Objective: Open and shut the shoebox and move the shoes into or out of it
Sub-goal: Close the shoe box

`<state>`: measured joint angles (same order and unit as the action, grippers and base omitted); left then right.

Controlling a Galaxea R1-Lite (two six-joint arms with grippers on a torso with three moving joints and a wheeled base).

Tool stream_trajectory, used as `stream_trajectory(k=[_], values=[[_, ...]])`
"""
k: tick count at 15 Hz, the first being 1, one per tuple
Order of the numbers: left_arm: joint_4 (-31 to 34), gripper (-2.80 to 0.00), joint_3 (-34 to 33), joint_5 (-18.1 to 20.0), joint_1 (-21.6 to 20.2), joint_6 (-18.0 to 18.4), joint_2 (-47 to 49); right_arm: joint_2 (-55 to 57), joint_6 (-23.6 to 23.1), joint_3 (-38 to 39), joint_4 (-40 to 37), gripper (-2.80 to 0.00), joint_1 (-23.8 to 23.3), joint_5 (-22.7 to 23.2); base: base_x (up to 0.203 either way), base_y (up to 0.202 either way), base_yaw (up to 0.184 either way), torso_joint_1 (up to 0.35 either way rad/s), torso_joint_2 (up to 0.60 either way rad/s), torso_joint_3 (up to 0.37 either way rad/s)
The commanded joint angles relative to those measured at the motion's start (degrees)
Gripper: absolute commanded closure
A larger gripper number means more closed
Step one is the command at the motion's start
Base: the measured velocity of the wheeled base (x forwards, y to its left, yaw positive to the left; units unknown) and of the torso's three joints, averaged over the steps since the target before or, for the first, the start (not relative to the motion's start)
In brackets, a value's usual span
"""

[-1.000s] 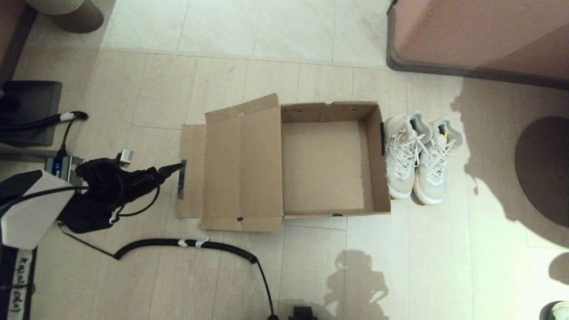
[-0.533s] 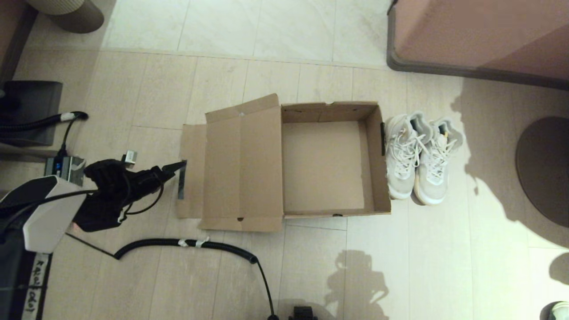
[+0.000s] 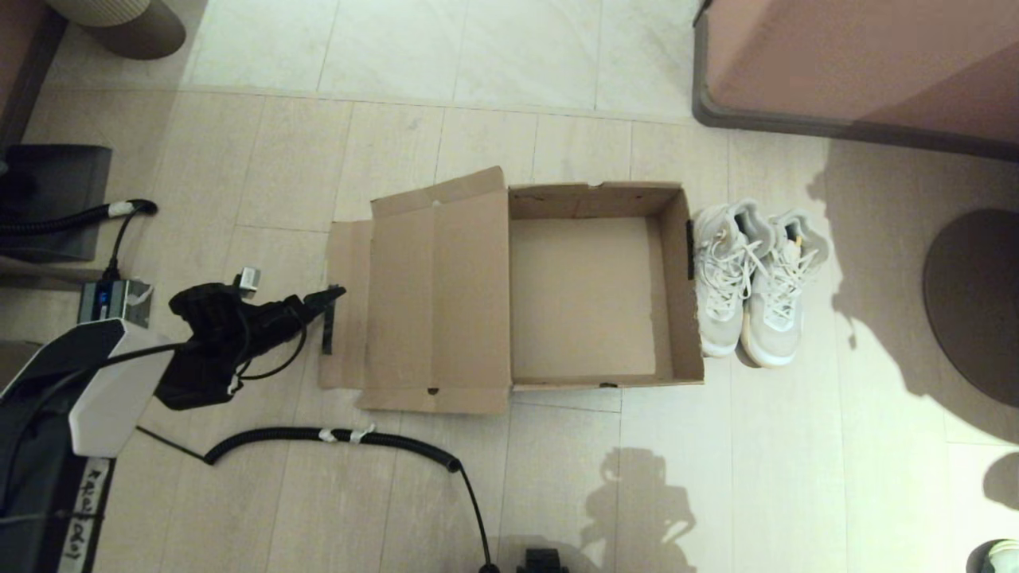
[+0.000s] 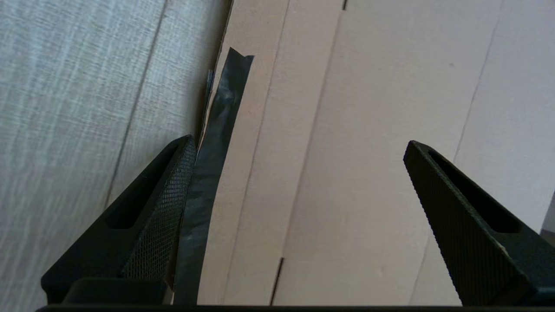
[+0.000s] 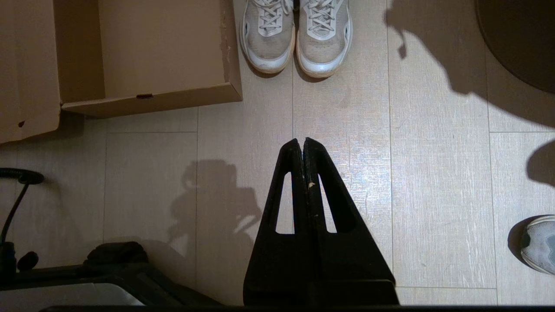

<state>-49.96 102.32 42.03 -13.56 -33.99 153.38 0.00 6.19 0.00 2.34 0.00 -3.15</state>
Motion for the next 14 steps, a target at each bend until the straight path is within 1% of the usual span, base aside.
stream_trajectory(k=[1, 4, 9, 12, 14], values=[[0.09, -2.80, 1.53, 0.16, 0.08, -0.20, 1.28, 0.09, 0.05, 0.79, 0.03, 0.00, 0.00, -0.02, 0.000, 0.000, 0.000, 0.000, 0.00, 0.000], [-0.05, -2.80, 1.65, -0.55, -0.15, -0.20, 1.75, 0.09, 0.05, 0.79, 0.03, 0.00, 0.04, -0.02, 0.000, 0.000, 0.000, 0.000, 0.00, 0.000], [0.04, -2.80, 1.48, -0.44, 0.46, -0.50, 0.94, 0.09, 0.05, 0.79, 0.03, 0.00, 0.00, -0.02, 0.000, 0.000, 0.000, 0.000, 0.00, 0.000], [-0.11, -2.80, 1.42, -0.29, 1.40, -4.62, 0.19, 0.09, 0.05, 0.79, 0.03, 0.00, 0.00, -0.02, 0.000, 0.000, 0.000, 0.000, 0.00, 0.000], [-0.23, -2.80, 1.39, -0.29, 1.86, -5.04, 0.08, 0.09, 0.05, 0.79, 0.03, 0.00, 0.01, -0.02, 0.000, 0.000, 0.000, 0.000, 0.00, 0.000]])
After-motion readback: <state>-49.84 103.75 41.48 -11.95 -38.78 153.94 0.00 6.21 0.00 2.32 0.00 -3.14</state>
